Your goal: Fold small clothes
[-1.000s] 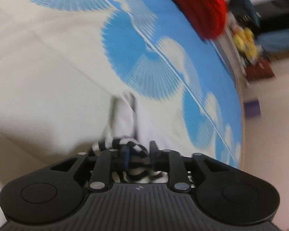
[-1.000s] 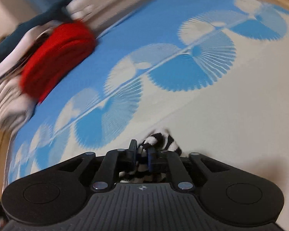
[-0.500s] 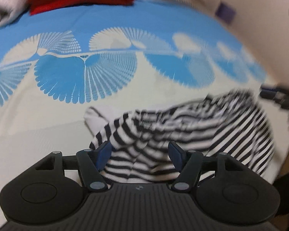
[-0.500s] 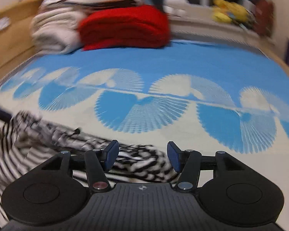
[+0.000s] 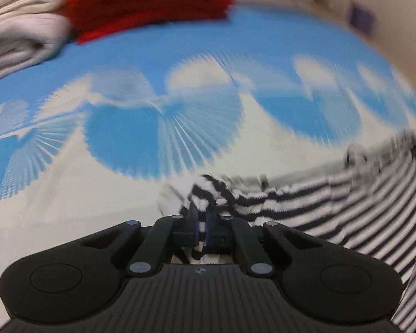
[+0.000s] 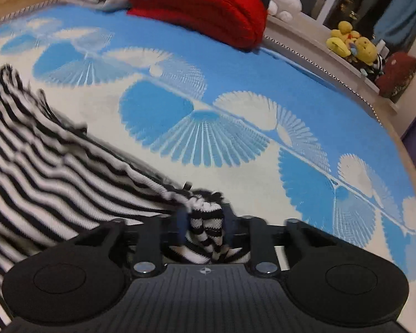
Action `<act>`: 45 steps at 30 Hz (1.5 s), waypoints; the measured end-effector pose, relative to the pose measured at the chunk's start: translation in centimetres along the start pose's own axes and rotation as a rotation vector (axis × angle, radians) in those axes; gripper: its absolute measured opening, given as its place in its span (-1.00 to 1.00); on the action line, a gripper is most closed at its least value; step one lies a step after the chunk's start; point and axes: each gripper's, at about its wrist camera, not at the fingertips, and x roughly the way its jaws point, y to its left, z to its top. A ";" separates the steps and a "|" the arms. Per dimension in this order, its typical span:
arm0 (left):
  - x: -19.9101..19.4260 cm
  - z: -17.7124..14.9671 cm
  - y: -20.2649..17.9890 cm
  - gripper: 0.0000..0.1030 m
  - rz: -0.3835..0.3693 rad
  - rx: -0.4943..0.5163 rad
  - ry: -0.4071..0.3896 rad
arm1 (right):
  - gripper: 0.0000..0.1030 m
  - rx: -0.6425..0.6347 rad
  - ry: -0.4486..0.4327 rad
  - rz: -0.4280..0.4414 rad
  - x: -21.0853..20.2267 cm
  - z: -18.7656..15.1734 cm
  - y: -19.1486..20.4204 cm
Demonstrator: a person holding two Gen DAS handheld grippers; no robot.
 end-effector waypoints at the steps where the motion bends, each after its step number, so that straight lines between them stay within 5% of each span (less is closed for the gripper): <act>1: -0.7 0.5 0.5 -0.93 0.003 -0.039 -0.052 | -0.64 0.037 -0.060 -0.016 -0.5 0.8 -0.5; 3: -1.5 1.5 0.9 -0.93 0.034 -0.077 -0.160 | -0.65 0.146 -0.167 -0.061 -1.6 2.2 -1.7; 5: 0.1 1.8 0.6 -0.93 0.075 -0.079 -0.120 | -0.64 0.185 -0.216 -0.119 -1.5 3.1 -1.7; 8: 4.2 1.2 0.6 -0.91 0.141 -0.096 0.050 | -0.61 0.115 -0.105 -0.123 1.9 3.4 0.2; 11: 6.7 0.2 0.9 -0.83 0.129 -0.124 0.160 | -0.54 0.013 0.078 -0.118 6.3 2.5 2.7; 12: 6.4 0.3 0.8 -0.73 0.138 -0.110 0.154 | -0.43 -0.003 0.101 -0.140 7.0 2.3 3.1; 14: 5.3 0.6 1.2 0.04 0.138 -0.114 0.161 | -0.23 0.004 0.111 -0.169 6.7 2.3 3.0; 16: 2.5 0.7 2.7 0.18 0.062 -0.181 0.131 | -0.13 0.086 0.110 -0.158 5.3 2.2 1.6; 22: -7.2 -0.6 7.2 0.17 -0.035 -0.386 0.118 | -0.01 0.394 0.094 -0.124 -4.1 0.0 -4.6; 27: -10.4 -5.9 7.9 0.17 -0.076 -0.420 0.160 | 0.15 0.705 0.178 0.091 -9.5 -6.0 -7.2; 29: -8.7 -8.7 8.0 0.13 -0.093 -0.443 0.210 | 0.15 0.753 0.236 0.138 -9.3 -8.9 -6.5; 31: -6.9 -10.7 8.2 -0.15 -0.048 -0.472 0.345 | 0.10 0.791 0.310 0.138 -8.6 -11.3 -5.7; 32: -6.8 -11.0 8.3 -0.16 -0.046 -0.489 0.337 | 0.06 0.817 0.387 0.135 -8.1 -12.1 -5.7; 35: -6.3 -11.1 7.8 -0.13 -0.112 -0.457 0.336 | 0.04 0.829 0.349 0.128 -8.4 -12.5 -5.7; 40: -5.0 -12.2 6.8 -0.15 -0.186 -0.473 0.417 | 0.02 0.766 0.423 0.146 -7.5 -13.4 -4.5; 42: -4.7 -12.2 6.4 -0.57 -0.184 -0.434 0.415 | -0.02 0.752 0.418 0.143 -7.4 -13.3 -4.6; 43: -4.8 -12.2 6.2 -0.98 -0.182 -0.416 0.411 | -0.34 0.749 0.409 0.145 -7.4 -13.3 -4.6; 44: -5.3 -12.1 6.3 -1.00 -0.181 -0.409 0.384 | -0.82 0.754 0.396 0.162 -7.6 -13.4 -4.7; 45: -6.2 -11.8 6.7 -1.00 -0.183 -0.417 0.333 | -0.86 0.769 0.376 0.178 -7.9 -13.3 -4.9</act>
